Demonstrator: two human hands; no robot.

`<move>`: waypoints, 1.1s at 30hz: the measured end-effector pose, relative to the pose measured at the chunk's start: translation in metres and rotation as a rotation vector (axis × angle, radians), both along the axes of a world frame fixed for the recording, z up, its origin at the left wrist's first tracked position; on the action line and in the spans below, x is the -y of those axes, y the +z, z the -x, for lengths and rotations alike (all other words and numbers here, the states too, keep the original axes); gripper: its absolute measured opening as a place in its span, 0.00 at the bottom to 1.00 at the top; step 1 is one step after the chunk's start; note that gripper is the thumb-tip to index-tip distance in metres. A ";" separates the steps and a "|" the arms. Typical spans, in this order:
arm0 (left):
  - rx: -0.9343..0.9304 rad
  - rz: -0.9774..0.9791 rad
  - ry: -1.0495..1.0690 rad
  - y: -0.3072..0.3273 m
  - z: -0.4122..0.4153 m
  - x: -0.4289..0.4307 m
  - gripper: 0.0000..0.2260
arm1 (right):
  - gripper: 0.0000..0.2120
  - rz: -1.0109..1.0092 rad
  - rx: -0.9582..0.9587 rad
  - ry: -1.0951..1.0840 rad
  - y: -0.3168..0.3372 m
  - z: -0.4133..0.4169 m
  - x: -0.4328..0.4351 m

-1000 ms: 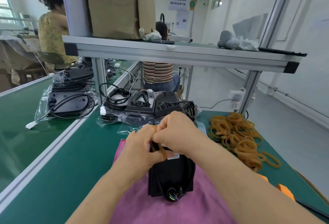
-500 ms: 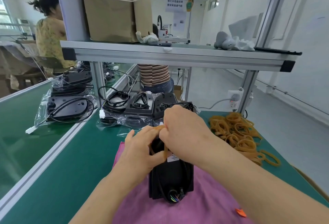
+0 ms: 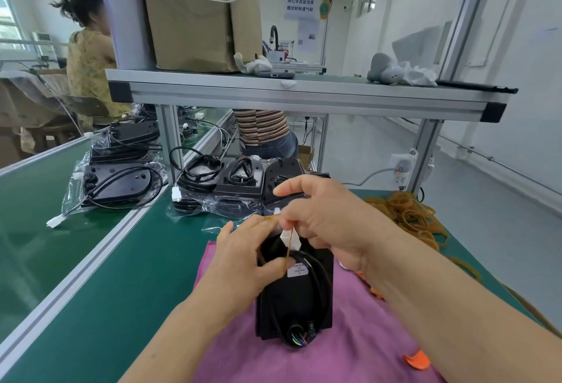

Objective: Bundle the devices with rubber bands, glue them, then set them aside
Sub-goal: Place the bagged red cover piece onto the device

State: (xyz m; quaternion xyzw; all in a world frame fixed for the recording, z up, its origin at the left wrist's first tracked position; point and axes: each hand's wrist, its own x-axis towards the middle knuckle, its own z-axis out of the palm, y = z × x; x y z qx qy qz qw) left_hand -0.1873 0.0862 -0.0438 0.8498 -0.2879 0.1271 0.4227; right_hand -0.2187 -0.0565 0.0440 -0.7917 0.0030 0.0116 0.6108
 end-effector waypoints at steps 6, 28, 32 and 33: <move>0.017 0.047 -0.016 -0.003 0.002 -0.002 0.22 | 0.14 -0.187 0.001 -0.040 0.001 0.019 0.039; -0.010 -0.010 -0.060 -0.003 0.009 0.000 0.21 | 0.18 -0.479 -0.365 -0.169 -0.076 -0.016 0.086; -0.031 -0.015 -0.065 -0.003 0.008 0.000 0.22 | 0.20 -0.434 -0.323 -0.175 -0.078 -0.013 0.083; -0.031 -0.015 -0.067 -0.004 0.007 0.000 0.22 | 0.20 -0.410 -0.303 -0.178 -0.078 -0.011 0.084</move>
